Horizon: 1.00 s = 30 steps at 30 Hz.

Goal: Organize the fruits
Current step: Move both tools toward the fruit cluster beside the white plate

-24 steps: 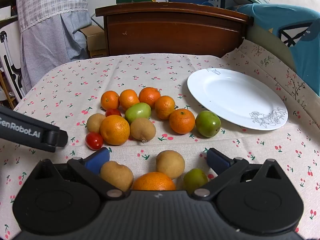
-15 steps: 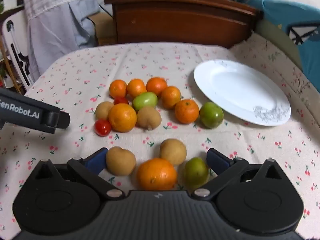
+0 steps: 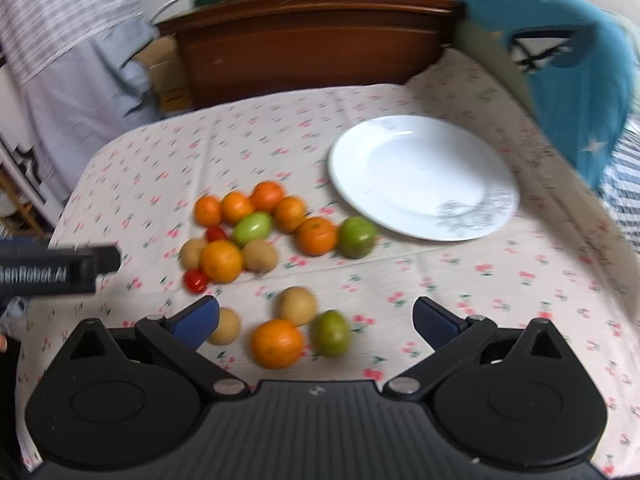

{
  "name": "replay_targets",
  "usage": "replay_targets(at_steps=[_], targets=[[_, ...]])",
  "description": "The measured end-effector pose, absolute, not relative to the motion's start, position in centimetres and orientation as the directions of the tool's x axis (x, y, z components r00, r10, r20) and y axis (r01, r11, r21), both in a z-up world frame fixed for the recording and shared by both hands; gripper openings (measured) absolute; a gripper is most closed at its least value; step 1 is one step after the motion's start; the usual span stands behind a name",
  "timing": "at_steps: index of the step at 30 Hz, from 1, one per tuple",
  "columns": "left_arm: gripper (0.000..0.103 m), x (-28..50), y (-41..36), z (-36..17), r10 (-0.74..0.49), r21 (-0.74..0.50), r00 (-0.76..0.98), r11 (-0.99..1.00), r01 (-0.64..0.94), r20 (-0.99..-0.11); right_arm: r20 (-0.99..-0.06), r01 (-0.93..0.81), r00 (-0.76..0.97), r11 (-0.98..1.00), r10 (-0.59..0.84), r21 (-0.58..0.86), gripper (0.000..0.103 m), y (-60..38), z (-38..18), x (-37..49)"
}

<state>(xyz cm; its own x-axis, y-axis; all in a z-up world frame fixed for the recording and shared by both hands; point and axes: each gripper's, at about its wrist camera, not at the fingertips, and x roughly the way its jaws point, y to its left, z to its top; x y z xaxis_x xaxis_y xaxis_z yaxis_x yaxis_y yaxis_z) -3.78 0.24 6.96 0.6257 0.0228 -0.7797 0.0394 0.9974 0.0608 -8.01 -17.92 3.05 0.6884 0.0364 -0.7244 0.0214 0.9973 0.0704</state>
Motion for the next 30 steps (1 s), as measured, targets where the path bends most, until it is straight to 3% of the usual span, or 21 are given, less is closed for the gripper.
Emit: replay_targets(at_steps=[8,30], targets=[[0.103,-5.3,-1.2,6.4,-0.008,0.039,0.587,0.997,0.069,-0.809,-0.788,0.142,0.615,0.988,-0.041,0.06,0.102,-19.4,3.1,-9.4],[0.103,-5.3,-2.4,5.4,0.037,0.087,0.573,0.994,0.06,-0.819,-0.786,0.108,0.609,0.993,-0.106,-0.05,0.102,-17.7,2.4,-8.9]])
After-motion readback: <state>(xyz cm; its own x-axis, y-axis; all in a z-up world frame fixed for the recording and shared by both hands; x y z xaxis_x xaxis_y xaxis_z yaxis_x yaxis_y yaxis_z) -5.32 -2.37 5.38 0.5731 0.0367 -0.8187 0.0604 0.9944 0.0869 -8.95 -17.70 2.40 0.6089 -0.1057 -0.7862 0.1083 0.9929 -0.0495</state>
